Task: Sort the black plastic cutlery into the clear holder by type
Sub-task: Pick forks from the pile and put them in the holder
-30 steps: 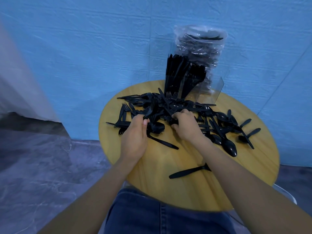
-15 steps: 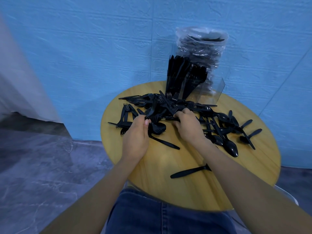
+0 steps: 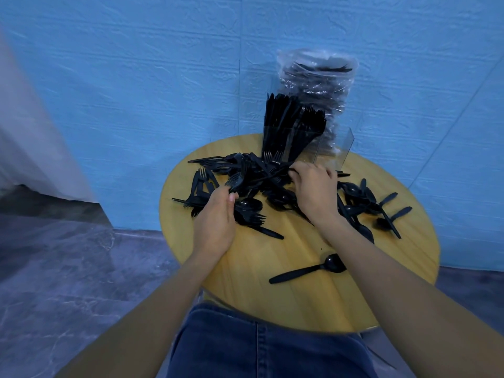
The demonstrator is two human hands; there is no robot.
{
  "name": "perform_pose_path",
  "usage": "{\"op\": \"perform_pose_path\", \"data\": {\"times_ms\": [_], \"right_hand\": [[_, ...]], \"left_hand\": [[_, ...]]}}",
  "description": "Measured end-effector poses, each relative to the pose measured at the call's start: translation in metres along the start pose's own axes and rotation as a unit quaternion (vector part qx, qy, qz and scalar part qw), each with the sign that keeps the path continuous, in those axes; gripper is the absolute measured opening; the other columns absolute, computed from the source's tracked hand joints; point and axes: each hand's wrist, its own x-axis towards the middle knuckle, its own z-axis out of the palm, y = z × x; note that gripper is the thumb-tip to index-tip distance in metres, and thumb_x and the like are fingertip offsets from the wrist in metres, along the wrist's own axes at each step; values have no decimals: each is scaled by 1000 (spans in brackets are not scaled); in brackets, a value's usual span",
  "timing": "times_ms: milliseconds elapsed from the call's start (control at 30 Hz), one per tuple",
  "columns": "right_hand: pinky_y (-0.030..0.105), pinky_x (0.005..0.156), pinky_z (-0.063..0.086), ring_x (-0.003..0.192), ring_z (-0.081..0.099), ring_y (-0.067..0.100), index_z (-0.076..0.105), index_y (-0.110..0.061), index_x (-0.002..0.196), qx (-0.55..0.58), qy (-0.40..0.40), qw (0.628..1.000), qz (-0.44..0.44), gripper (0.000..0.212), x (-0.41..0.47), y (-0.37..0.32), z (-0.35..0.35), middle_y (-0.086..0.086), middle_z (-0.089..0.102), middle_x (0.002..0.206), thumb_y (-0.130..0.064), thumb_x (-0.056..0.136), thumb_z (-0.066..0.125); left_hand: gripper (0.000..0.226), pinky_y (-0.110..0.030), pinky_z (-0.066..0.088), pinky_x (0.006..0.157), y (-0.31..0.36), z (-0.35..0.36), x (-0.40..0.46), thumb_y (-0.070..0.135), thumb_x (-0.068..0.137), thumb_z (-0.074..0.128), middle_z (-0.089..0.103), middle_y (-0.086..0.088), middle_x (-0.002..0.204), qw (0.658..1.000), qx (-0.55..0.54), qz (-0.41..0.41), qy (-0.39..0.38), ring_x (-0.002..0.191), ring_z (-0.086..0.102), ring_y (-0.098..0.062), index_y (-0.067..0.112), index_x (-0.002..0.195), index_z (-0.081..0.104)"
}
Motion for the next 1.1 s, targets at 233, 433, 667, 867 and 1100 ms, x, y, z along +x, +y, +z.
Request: {"op": "perform_pose_path", "data": {"times_ms": [233,433,667,867,1100], "right_hand": [[36,75,33,72,46,25,42,-13,81,-27,3,1000,-12,20,-2,13,-20,2,50,76,-10,100,36],[32,64,28,66,42,23,41,-12,78,-32,-20,999,-38,25,-3,20,-41,-1,43,67,-21,101,38],[27,46,29,56,49,20,59,-1,75,85,-110,990,-14,39,6,15,-65,8,55,63,-29,98,46],[24,46,30,51,42,15,50,-7,59,186,-170,966,56,41,9,19,-72,7,49,60,-26,96,52],[24,62,35,56,34,7,50,-17,66,384,-156,896,159,41,4,23,-72,-11,33,60,-40,99,42]], "left_hand": [[38,-35,44,57,3,-3,-1,31,101,27,61,-6,89,1000,-27,8,13,72,56,-19,4,93,52],[34,-39,43,54,38,-9,26,28,101,29,56,-7,85,996,17,80,36,71,52,-24,3,94,51],[17,-30,35,59,60,3,45,13,98,43,54,-13,94,977,117,177,4,73,40,-16,3,93,56],[20,-23,19,43,64,4,39,20,102,32,45,-4,89,965,156,188,-95,56,37,-15,7,98,48],[23,-30,29,53,56,1,38,26,102,28,41,4,72,980,30,99,-168,59,41,-13,11,89,40]]}}
